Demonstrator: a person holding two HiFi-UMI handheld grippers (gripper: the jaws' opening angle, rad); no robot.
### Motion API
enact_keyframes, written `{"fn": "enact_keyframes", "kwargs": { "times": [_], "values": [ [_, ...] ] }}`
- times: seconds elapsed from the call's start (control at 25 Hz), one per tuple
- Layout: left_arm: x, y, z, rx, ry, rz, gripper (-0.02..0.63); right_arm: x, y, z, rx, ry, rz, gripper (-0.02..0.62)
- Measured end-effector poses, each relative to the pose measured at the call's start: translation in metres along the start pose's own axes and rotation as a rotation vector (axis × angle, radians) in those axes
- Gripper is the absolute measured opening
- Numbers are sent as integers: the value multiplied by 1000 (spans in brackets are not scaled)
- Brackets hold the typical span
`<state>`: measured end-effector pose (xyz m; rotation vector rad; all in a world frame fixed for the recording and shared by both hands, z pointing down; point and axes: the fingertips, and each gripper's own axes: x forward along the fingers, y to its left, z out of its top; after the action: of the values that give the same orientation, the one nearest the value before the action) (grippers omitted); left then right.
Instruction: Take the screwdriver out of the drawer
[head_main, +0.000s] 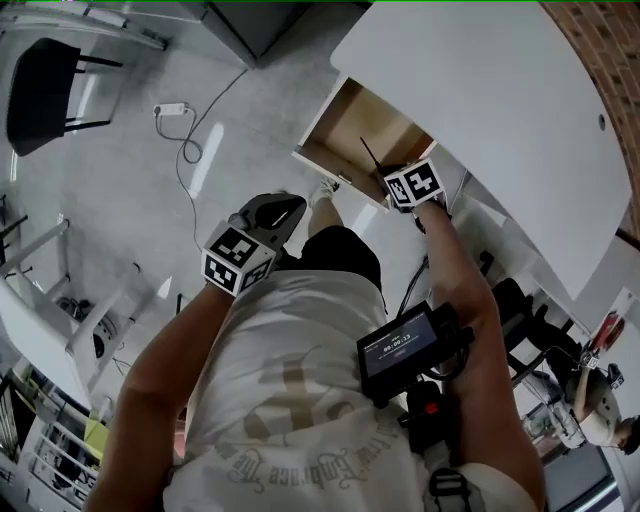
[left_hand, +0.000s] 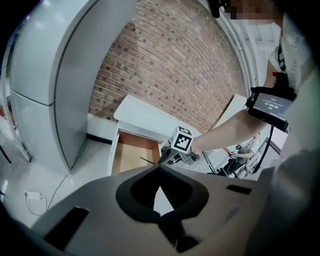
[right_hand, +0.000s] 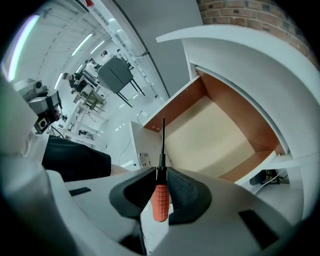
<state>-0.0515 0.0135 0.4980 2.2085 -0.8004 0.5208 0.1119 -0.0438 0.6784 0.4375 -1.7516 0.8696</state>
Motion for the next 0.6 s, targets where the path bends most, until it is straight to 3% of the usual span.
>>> {"fn": "enact_keyframes", "kwargs": {
  "times": [0.32,0.6],
  "values": [
    [10,-10,30,57,-17,-33,18,-32,8,16,-6,-130,-7,80],
    [5,-7,46,60,-28,-35,18,-55,19,28,16,-213,-23,80]
  ]
}}
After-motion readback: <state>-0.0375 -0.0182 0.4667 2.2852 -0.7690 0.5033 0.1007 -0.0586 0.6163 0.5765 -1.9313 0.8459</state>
